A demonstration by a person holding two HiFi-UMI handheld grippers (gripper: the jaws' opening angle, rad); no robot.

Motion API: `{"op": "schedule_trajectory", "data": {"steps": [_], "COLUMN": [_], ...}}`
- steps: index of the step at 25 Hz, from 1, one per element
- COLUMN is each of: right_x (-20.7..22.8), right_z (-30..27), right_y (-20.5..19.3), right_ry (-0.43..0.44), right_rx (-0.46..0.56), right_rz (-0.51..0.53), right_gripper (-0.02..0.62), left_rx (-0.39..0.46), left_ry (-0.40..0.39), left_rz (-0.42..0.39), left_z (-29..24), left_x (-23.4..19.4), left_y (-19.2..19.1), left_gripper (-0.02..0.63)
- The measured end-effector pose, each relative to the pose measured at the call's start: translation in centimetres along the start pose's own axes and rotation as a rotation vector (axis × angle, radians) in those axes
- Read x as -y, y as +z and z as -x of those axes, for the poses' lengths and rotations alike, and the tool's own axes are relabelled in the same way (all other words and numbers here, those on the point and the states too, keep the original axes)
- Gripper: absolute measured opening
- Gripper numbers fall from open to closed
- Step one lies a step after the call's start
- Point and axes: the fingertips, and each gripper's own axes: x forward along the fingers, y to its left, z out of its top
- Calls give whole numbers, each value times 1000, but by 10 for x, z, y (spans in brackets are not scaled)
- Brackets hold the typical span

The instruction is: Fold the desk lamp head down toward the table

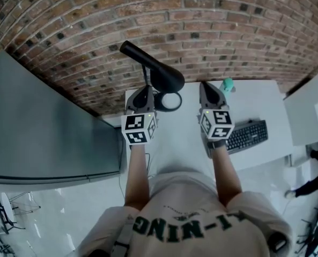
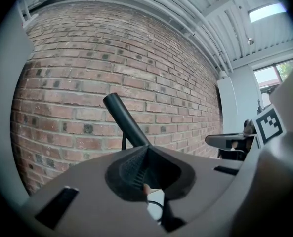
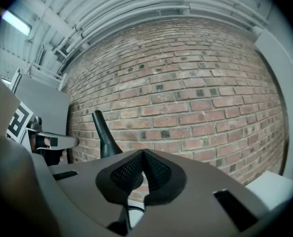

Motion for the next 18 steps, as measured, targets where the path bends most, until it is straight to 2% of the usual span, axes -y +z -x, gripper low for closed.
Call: {"op": "schedule_trajectory", "data": {"steps": [8, 13, 15, 18], "right_x": [-7, -11, -14, -19], "right_z": [-3, -8, -13, -21], "right_y": [-9, -21, -36, -72], "right_ry": [27, 35, 53, 94], "right_rx": [-30, -63, -93, -153], "right_rz": [-15, -23, -77, -271], "right_gripper": [5, 5, 5, 5], "left_rx": [15, 7, -12, -64], "left_ry": [7, 46, 48, 52], "left_rz": [-22, -67, -64, -34], "left_z": [1, 0, -1, -1], "left_x": [-2, -11, -15, -23], "left_y": [2, -5, -12, -32], "left_gripper": [0, 0, 0, 0]}}
